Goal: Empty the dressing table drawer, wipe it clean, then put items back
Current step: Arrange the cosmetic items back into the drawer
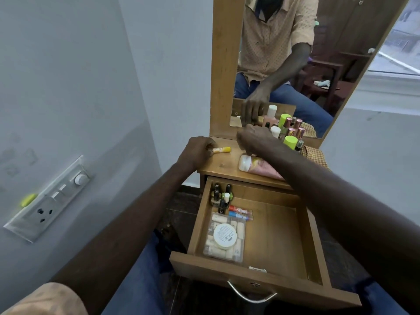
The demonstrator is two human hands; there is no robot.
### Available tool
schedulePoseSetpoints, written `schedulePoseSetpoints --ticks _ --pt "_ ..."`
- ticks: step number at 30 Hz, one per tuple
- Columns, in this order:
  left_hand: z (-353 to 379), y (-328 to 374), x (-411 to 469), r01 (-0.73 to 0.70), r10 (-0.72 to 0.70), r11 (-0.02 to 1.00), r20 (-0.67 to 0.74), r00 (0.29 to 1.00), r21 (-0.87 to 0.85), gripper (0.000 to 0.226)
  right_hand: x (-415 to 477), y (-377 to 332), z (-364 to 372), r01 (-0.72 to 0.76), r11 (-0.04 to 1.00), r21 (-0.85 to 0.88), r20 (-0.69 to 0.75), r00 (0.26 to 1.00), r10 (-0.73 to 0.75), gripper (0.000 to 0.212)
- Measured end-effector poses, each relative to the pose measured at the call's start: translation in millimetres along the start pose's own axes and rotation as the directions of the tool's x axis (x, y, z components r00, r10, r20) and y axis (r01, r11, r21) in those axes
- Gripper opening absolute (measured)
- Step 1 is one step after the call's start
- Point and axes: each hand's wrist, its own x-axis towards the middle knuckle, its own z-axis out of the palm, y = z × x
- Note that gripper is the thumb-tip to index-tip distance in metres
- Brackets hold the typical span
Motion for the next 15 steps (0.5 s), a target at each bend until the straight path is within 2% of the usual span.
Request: schedulePoseSetpoints --ticks 11,13,15 --pt "1.0 5.5 -13.7 0.030 -0.030 1.000 -0.067 0.997 -0.007 0.023 8.5 -3.1 -3.1 0.029 1.000 0.001 0.079 0.996 -0.029 0.020" --pt "-3.7 4.9 -18.7 0.027 -0.028 1.000 -0.104 0.994 -0.003 0.021 8.6 -2.0 -9.7 0.047 0.998 0.051 0.045 0.998 -0.050 0.021" --pt "-11.1 3.5 -25.2 0.012 -0.013 1.000 -0.151 0.988 -0.012 0.022 5.4 -0.1 -22.6 0.074 0.988 0.135 -0.068 0.996 -0.066 0.019"
